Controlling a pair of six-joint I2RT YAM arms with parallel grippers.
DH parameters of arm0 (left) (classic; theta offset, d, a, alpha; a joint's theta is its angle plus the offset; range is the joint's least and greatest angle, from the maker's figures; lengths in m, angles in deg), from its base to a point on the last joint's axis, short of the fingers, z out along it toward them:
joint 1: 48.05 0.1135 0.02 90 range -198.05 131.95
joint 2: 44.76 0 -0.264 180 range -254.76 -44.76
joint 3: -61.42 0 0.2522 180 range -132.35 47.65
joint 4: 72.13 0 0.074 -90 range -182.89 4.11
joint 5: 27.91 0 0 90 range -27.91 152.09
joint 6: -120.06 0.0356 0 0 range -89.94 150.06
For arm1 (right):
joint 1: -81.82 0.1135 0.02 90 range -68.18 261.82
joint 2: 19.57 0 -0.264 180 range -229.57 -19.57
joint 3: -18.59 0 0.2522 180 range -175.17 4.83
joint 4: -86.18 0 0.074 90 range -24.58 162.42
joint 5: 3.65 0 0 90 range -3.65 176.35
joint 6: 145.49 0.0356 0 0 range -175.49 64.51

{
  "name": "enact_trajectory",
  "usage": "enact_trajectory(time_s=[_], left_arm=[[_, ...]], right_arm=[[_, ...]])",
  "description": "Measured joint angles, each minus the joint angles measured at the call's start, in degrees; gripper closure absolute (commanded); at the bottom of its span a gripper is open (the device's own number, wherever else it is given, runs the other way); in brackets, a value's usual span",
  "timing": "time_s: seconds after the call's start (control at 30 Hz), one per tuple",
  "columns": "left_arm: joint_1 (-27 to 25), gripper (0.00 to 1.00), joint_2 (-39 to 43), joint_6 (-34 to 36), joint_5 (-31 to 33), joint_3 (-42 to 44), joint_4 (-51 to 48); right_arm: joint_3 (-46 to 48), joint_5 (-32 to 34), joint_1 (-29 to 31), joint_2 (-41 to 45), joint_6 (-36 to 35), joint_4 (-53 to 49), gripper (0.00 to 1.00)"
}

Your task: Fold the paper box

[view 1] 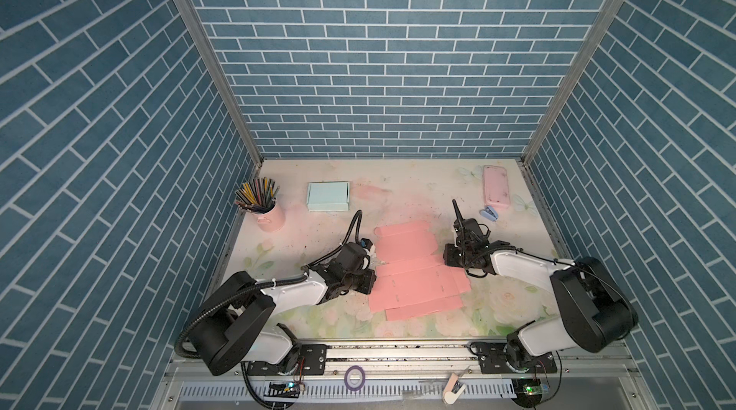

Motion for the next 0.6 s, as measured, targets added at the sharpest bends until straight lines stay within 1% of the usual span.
enact_trajectory(time_s=[0.13,0.33,0.47,0.6], left_arm=[[-0.98,0.81,0.31,-1.79,-0.04,1.07,1.88],[-1.75,0.81,0.11,-3.80,-0.22,1.44,3.26],[-2.34,0.81,0.11,-5.18,-0.42,2.23,5.01],[-2.95,0.80,-0.22,-6.51,-0.44,2.69,6.71]], right_arm=[[-4.48,-2.38,0.00,-5.57,-1.20,2.75,0.75],[-10.47,-4.57,0.33,-11.65,-1.36,4.33,0.75],[-15.87,-5.73,1.81,-16.59,-1.36,5.07,0.76],[-23.26,-5.88,3.76,-22.56,-2.08,5.27,0.76]])
